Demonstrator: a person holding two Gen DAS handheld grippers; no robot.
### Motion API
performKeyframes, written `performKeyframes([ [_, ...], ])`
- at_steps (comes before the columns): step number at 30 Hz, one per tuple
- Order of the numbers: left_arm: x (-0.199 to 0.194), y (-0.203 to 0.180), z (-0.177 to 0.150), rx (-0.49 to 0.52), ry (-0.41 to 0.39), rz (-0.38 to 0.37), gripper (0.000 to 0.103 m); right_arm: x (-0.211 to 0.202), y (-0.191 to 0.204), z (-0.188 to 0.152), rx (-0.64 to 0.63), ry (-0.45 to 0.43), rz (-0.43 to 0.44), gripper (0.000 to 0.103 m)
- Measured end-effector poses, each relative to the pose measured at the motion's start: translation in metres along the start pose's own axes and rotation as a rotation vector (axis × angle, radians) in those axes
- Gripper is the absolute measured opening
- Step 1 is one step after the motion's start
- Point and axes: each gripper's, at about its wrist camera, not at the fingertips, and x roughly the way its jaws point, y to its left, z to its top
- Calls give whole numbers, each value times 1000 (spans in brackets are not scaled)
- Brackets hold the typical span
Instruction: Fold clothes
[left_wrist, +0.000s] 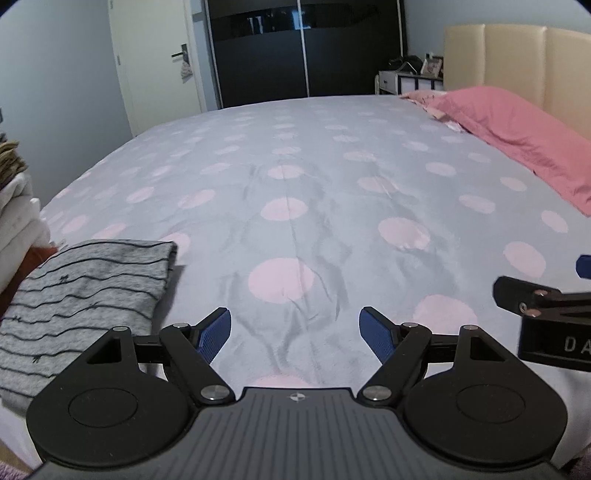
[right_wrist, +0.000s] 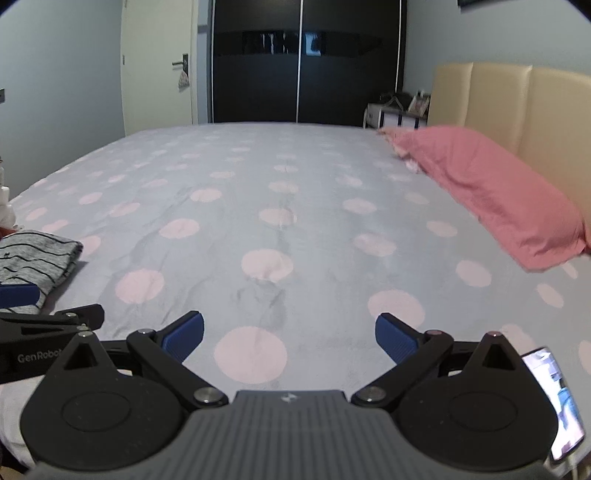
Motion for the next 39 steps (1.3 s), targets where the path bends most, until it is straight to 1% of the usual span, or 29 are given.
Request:
performKeyframes([
  [2, 6, -3, -1, 8, 9, -4, 76, 9, 0, 1, 8, 10, 5, 100],
  [5, 14, -4, -1, 5, 25, -7, 76, 19, 1, 0, -12, 16, -1, 100],
  [11, 16, -3, -1, -8, 29, -7, 76, 30, 1, -3, -4, 43, 9, 100],
  [15, 15, -1, -1, -21, 29, -10, 76, 29, 2, -3, -9, 37, 5, 100],
  [21, 6, 2, 0, -8, 11, 6, 76, 22, 6, -2, -15, 19, 10, 100],
  [27, 2, 5, 2, -6, 8, 6, 76, 17, 8, -1, -25, 5, 14, 100],
  [39, 1, 7, 2, -7, 14, 0, 76, 15, 7, -1, -29, 6, 18, 100],
])
